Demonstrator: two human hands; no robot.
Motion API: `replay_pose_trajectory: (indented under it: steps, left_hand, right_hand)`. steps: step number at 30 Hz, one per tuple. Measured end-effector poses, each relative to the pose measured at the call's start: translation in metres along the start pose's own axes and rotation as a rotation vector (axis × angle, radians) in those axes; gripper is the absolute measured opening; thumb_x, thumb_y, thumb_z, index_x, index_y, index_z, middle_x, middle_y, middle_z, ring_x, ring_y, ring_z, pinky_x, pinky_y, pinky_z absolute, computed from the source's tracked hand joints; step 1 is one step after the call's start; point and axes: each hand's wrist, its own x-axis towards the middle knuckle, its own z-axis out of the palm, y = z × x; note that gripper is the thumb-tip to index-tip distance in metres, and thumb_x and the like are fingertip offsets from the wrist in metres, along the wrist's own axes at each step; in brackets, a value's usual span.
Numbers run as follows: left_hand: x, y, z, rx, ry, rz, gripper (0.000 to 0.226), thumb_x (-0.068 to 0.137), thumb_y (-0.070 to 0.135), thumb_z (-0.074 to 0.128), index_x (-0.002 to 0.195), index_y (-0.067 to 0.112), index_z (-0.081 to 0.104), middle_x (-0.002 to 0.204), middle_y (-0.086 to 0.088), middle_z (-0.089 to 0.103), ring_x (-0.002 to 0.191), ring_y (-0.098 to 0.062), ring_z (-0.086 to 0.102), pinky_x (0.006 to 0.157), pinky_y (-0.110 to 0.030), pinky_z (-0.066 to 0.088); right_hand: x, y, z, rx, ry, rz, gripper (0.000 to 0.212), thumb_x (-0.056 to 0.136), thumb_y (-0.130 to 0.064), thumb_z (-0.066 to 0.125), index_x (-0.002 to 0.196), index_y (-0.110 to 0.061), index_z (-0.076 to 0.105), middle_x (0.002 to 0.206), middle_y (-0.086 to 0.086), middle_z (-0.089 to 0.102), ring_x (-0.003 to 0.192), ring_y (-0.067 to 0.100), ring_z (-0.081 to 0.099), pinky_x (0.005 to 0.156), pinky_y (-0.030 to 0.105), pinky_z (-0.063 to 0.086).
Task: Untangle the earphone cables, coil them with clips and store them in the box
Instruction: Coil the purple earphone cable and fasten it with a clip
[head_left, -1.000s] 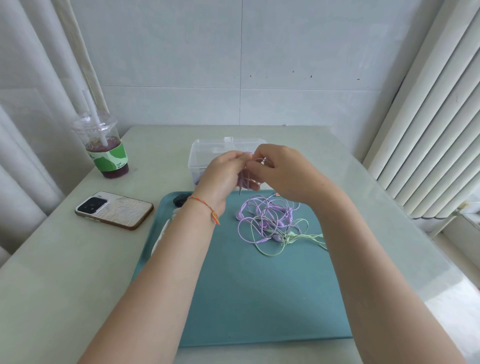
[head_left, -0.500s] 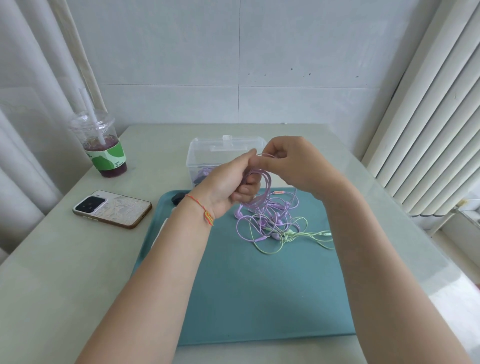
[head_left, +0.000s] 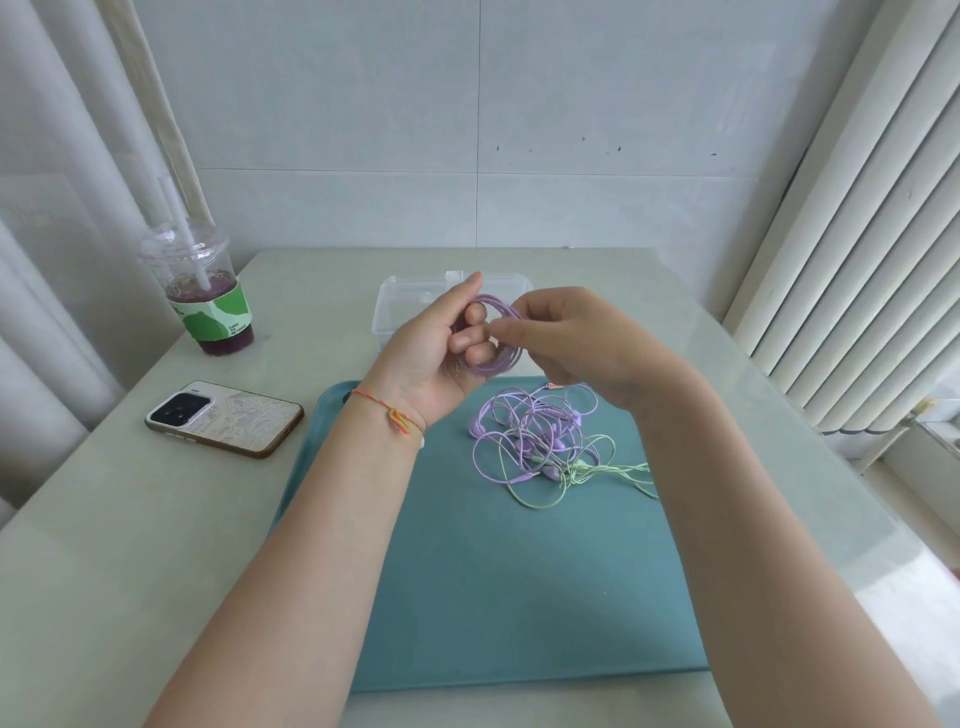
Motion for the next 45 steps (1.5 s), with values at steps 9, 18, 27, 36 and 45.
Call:
replay_pose_trajectory:
  steps: [9, 18, 27, 36, 45]
  left_hand:
    - [-0.004, 0.008, -0.006, -0.193, -0.196, -0.082, 0.047, 0.099, 0.033, 0.040, 0.059, 0.017, 0.059, 0.032, 0.008, 0.028, 0.031, -0.006, 0.028, 0.072, -0.025, 0.038]
    - [-0.011, 0.013, -0.012, 0.065, -0.399, -0.227, 0.043, 0.097, 0.039, 0.036, 0.060, 0.020, 0.046, 0.045, 0.007, 0.030, 0.043, -0.010, 0.032, 0.071, -0.036, 0.044]
    - [-0.006, 0.006, -0.009, -0.248, -0.595, -0.244, 0.038, 0.100, 0.031, 0.035, 0.072, 0.012, 0.052, 0.054, 0.004, 0.027, 0.051, -0.010, 0.032, 0.047, -0.020, 0.044]
    - [-0.005, 0.014, -0.007, -0.587, -0.257, 0.014, 0.043, 0.101, 0.027, 0.044, 0.068, 0.007, 0.062, 0.067, -0.001, 0.061, 0.065, -0.018, 0.064, 0.063, -0.030, 0.058]
    - [-0.011, 0.015, -0.005, -0.180, -0.059, 0.249, 0.033, 0.104, 0.038, 0.034, 0.084, 0.020, 0.052, 0.114, -0.001, 0.071, 0.111, -0.022, 0.065, 0.073, -0.033, 0.058]
  right_hand:
    - [0.003, 0.003, 0.003, 0.471, -0.156, -0.021, 0.027, 0.100, -0.022, 0.046, 0.077, -0.009, 0.050, 0.056, 0.003, 0.046, 0.037, 0.007, 0.017, 0.045, 0.025, 0.011]
    - [0.002, 0.008, -0.009, 0.429, -0.200, -0.006, 0.022, 0.099, -0.020, 0.046, 0.082, -0.008, 0.052, 0.054, -0.003, 0.053, 0.036, 0.005, 0.020, 0.046, 0.026, 0.009]
    - [0.005, 0.012, -0.010, 0.504, -0.154, -0.015, 0.022, 0.097, -0.024, 0.049, 0.084, -0.008, 0.057, 0.054, -0.005, 0.047, 0.039, 0.007, 0.018, 0.043, 0.020, 0.016]
    - [0.008, 0.011, 0.011, 0.012, -0.034, 0.046, 0.028, 0.101, -0.017, 0.044, 0.089, -0.009, 0.068, 0.060, 0.001, 0.050, 0.043, 0.014, 0.037, 0.045, 0.020, 0.035]
    - [-0.001, -0.004, 0.008, -0.199, -0.109, 0.059, 0.026, 0.096, -0.022, 0.054, 0.083, -0.003, 0.067, 0.063, 0.004, 0.065, 0.054, 0.016, 0.060, 0.056, 0.027, 0.045]
